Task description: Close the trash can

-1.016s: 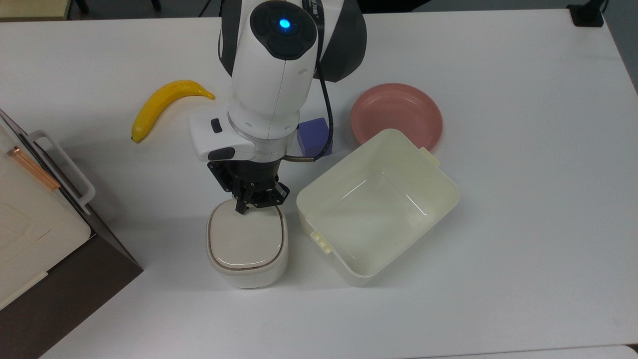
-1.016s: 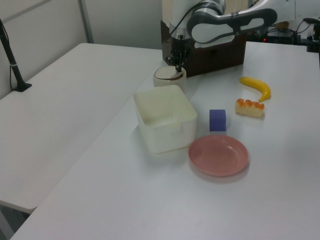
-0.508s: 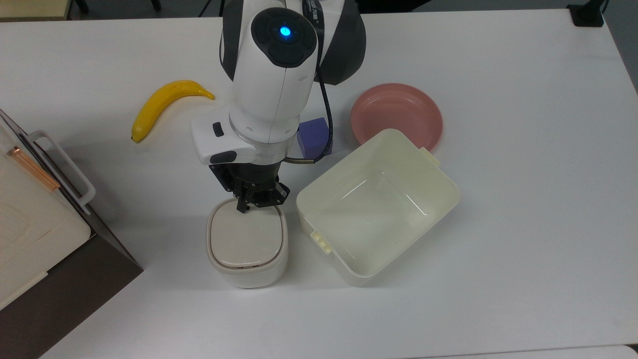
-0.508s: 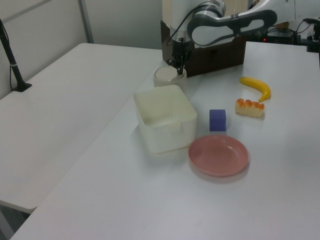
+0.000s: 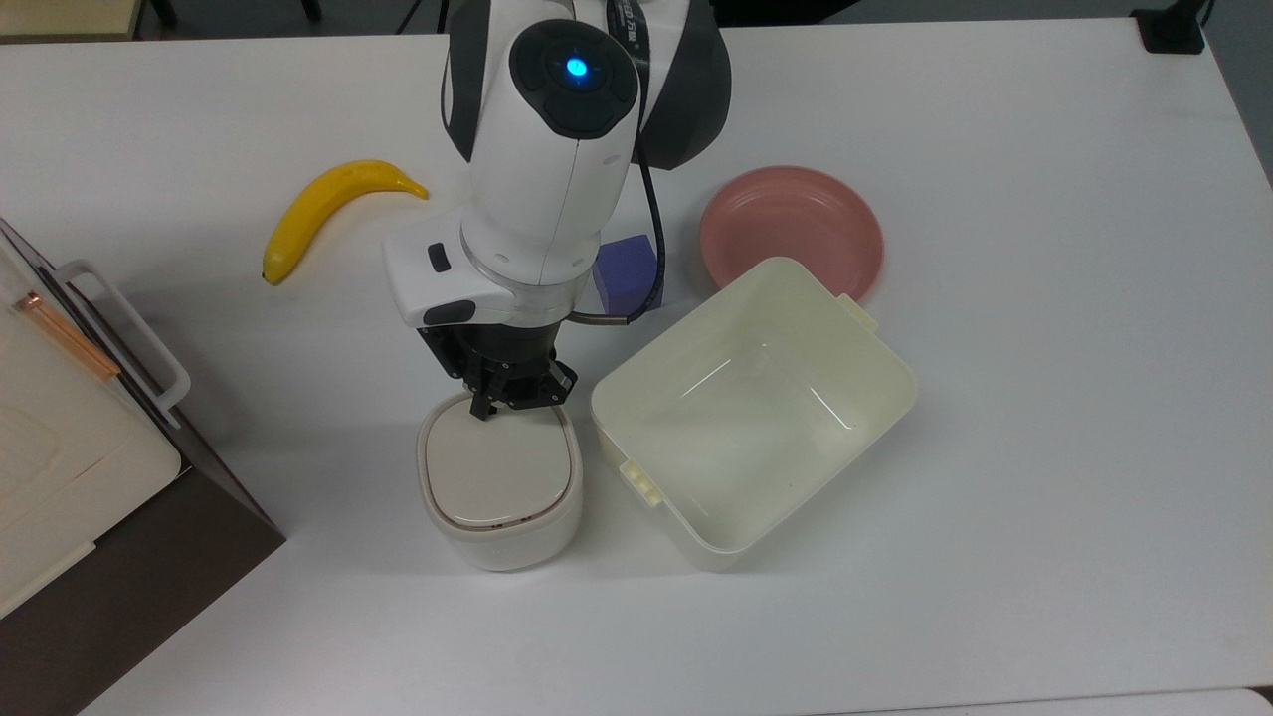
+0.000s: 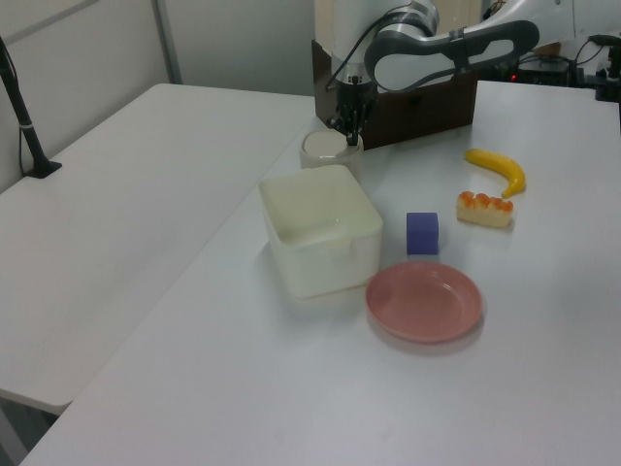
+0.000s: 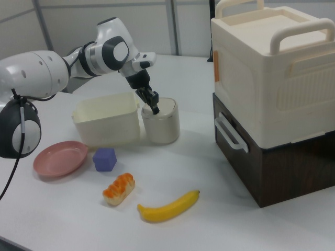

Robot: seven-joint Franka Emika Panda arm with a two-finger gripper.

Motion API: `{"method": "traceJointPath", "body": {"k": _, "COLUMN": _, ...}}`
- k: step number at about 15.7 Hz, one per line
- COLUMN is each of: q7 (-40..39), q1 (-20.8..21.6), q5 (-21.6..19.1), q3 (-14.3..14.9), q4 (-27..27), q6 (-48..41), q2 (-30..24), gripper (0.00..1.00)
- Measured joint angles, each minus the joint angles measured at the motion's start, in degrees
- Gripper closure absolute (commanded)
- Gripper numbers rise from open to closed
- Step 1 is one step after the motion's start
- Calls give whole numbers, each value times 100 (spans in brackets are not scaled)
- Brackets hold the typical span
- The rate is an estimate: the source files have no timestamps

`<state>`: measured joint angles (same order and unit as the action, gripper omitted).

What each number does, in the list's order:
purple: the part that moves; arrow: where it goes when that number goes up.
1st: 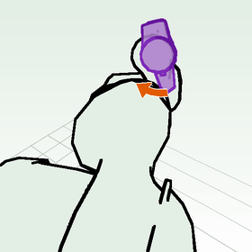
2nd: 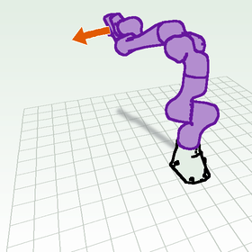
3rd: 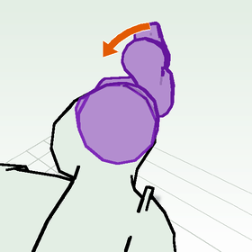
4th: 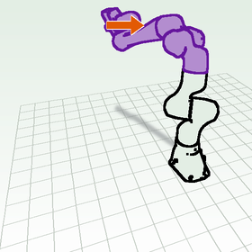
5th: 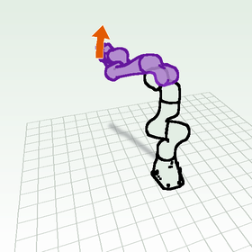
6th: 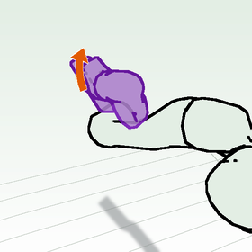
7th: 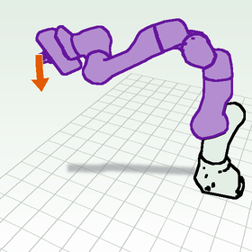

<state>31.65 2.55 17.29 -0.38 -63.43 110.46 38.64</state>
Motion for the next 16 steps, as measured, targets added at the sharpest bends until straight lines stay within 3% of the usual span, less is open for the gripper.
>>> {"method": "traceJointPath", "body": {"k": 4, "q7": 37, "q1": -96, "q5": -48, "q3": 6, "q4": 19, "q6": 53, "q2": -36, "gripper": 100}}
{"method": "traceJointPath", "body": {"k": 11, "q7": -95, "q1": -558, "q5": -512, "q3": -29, "q4": 161, "q6": 118, "q2": -451, "gripper": 100}}
{"method": "traceJointPath", "body": {"k": 14, "q7": -1092, "q1": -899, "q5": -998, "q3": -155, "q4": 68, "q6": -199, "q2": -749, "gripper": 100}}
{"method": "traceJointPath", "body": {"k": 16, "q7": -2047, "q1": -1119, "q5": -1329, "q3": -173, "q4": -12, "q6": -899, "q2": -973, "gripper": 100}}
